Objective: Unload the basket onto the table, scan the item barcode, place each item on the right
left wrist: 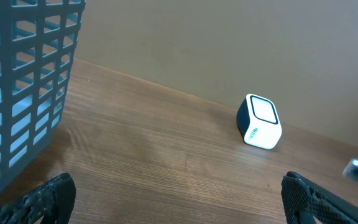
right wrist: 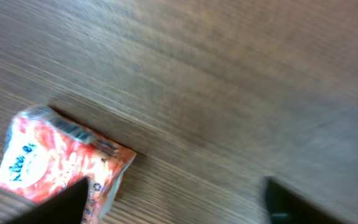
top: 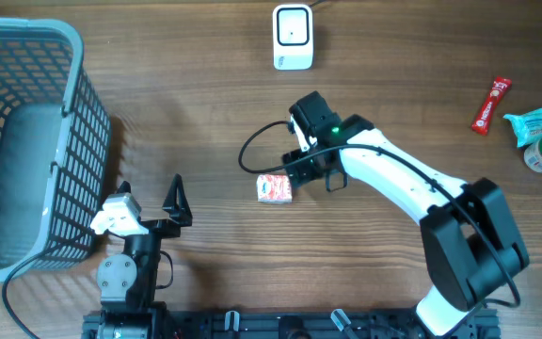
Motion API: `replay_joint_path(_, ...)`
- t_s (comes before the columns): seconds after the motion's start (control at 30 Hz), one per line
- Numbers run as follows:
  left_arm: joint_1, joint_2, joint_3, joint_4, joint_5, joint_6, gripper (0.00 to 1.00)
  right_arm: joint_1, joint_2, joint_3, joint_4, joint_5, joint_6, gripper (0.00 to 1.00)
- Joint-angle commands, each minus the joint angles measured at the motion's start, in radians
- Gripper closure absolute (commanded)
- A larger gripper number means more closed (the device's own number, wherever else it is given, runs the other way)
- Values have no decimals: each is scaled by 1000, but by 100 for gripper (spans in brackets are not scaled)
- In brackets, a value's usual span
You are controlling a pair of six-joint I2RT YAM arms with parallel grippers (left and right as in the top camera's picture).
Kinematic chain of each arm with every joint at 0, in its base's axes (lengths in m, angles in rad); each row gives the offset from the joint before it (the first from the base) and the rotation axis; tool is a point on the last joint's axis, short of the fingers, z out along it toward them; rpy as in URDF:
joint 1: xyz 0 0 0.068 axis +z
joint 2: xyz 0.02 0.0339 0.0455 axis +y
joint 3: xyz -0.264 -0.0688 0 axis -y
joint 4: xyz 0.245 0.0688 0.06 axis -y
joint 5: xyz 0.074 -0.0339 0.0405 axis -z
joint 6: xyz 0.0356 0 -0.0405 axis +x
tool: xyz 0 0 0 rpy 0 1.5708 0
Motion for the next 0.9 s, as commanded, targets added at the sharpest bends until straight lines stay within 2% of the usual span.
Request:
replay_joint_path(0.0,7,-10,-6,1,-12,-9,0,5,-82,106,-13,-42,-28,0)
replay_joint_path(0.03,7,-10,-6,1,-12,-9,0,4,-93,116,16,-149,74,0)
replay_joint_path(0.07,7,-10,-6,1,-12,-9,0,5,-93,116,58,-252,197,11)
replay_joint_path(0.1,7,-10,-6,1,-12,-9,0,6,-83,112,89,-286,301,45)
replay_joint_path(0.13,7,-10,-6,1,-12,-9,0,17,-60,103,129,-282,414,70)
replay_joint_path(0.17,7,-10,-6,1,-12,-9,0,29,-26,101,158,-279,480,75)
replay_joint_path(0.23,7,-10,-6,1,-12,-9,0,55,44,101,205,-288,519,77)
replay_joint_path(0.33,7,-10,-6,1,-12,-9,0,100,161,101,284,-351,536,94)
replay_joint_path(0.43,7,-10,-6,1,-12,-9,0,127,209,101,296,-365,552,95)
replay_joint_path(0.53,7,-10,-6,1,-12,-9,0,140,210,101,222,-365,549,96)
replay_joint_path(0.6,7,-10,-6,1,-12,-9,0,144,210,101,114,-369,503,96)
replay_joint_path(0.67,7,-10,-6,1,-12,-9,0,145,209,101,-67,-341,385,95)
replay_joint_path(0.77,7,-10,-6,1,-12,-9,0,135,209,101,-233,-104,398,96)
replay_joint_path(0.87,7,-10,-6,1,-12,-9,0,110,196,116,-272,174,422,96)
